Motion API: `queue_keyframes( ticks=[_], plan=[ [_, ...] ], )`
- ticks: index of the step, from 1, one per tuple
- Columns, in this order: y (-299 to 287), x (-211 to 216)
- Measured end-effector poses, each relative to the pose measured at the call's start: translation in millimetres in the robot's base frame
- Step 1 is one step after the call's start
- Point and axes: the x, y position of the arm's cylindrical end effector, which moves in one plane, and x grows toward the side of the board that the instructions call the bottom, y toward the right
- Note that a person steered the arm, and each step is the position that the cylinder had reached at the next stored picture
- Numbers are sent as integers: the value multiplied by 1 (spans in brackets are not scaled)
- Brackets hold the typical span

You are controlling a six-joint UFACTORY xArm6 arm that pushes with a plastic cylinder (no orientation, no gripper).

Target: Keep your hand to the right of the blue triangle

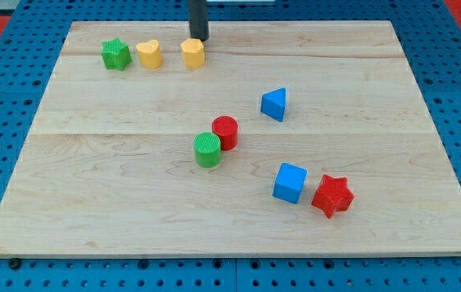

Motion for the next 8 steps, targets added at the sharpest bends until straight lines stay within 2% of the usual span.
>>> queue_keyframes(
  ticks=[2,4,6,8],
  plan=[
    [82,4],
    [173,29],
    [190,62],
    [189,75]
  ],
)
